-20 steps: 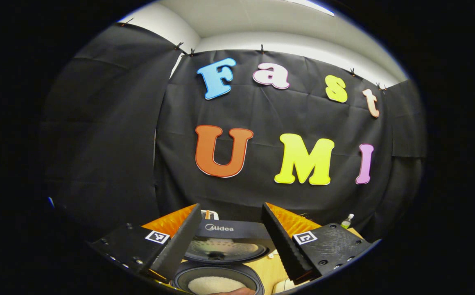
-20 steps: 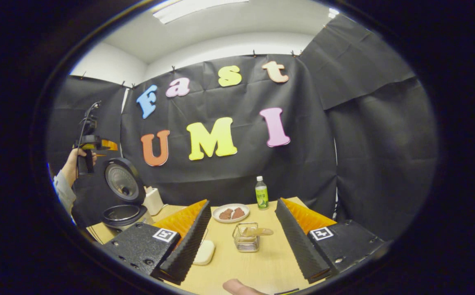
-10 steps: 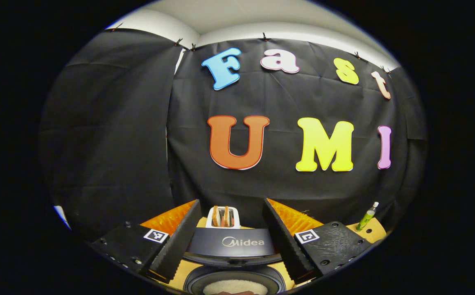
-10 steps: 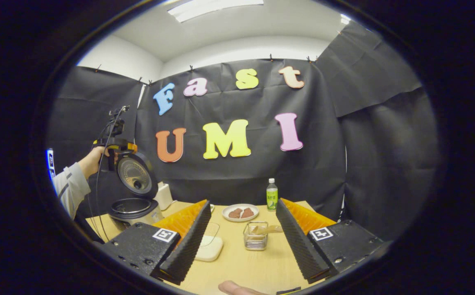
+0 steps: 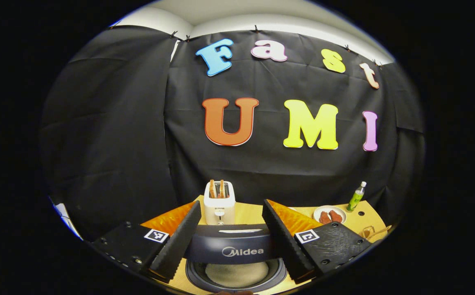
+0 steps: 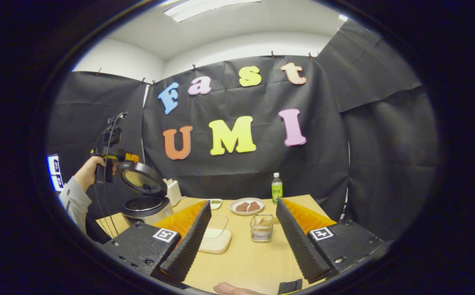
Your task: Close the left gripper, press the button to open the rice cooker; take a wooden spoon from the chopstick holder with the right hand, scoop a spoonful of rice and pour it into the rice cooker, then put the wooden spoon back into the chopstick holder.
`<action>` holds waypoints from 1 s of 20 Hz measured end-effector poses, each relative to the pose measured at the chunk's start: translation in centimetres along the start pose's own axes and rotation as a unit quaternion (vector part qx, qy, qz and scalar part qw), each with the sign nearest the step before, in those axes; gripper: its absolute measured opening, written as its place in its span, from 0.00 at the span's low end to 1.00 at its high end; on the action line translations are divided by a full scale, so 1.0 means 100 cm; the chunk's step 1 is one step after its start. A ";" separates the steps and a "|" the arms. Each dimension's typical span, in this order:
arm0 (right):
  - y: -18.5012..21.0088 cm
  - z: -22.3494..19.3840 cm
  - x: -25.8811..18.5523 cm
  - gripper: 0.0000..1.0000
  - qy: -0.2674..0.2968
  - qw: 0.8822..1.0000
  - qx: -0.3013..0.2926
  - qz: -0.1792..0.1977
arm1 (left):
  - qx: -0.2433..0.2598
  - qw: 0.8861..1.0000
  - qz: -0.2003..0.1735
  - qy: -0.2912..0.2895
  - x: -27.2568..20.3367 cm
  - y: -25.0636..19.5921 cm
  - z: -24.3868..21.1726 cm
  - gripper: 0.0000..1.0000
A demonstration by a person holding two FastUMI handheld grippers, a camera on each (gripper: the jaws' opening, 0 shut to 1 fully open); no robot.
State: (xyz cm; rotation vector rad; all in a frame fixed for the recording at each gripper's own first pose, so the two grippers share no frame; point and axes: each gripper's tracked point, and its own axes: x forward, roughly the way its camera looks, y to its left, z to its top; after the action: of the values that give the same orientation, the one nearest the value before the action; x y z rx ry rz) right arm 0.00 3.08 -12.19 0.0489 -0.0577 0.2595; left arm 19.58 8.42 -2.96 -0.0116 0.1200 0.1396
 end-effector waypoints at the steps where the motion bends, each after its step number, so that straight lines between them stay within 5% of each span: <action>1: -0.003 0.001 -0.004 0.96 0.000 1.000 -0.001 -0.007 | 0.002 1.000 -0.004 0.010 -0.005 -0.004 -0.017 0.97; 7: 0.010 0.011 -0.027 1.00 -0.002 1.000 -0.009 0.000 | 0.009 0.997 -0.014 0.073 -0.021 -0.019 -0.093 0.96; 17: 0.030 0.015 -0.039 1.00 -0.007 0.999 -0.014 0.031 | 0.011 0.986 0.000 0.169 -0.043 -0.014 -0.129 0.97; 18: 0.027 0.014 -0.039 0.92 -0.009 0.999 -0.014 0.030 | 0.008 0.984 0.000 0.180 -0.047 -0.015 -0.134 0.97; 20: 0.024 0.016 -0.041 1.00 -0.015 1.000 -0.012 0.024 | 0.005 0.980 0.005 0.199 -0.051 -0.015 -0.139 0.97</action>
State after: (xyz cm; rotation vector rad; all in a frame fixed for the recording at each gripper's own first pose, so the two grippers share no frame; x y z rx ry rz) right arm -4.66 4.21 -10.71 0.0272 -0.0914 0.3059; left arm 13.14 5.97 -16.16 -0.0283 0.5207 0.1460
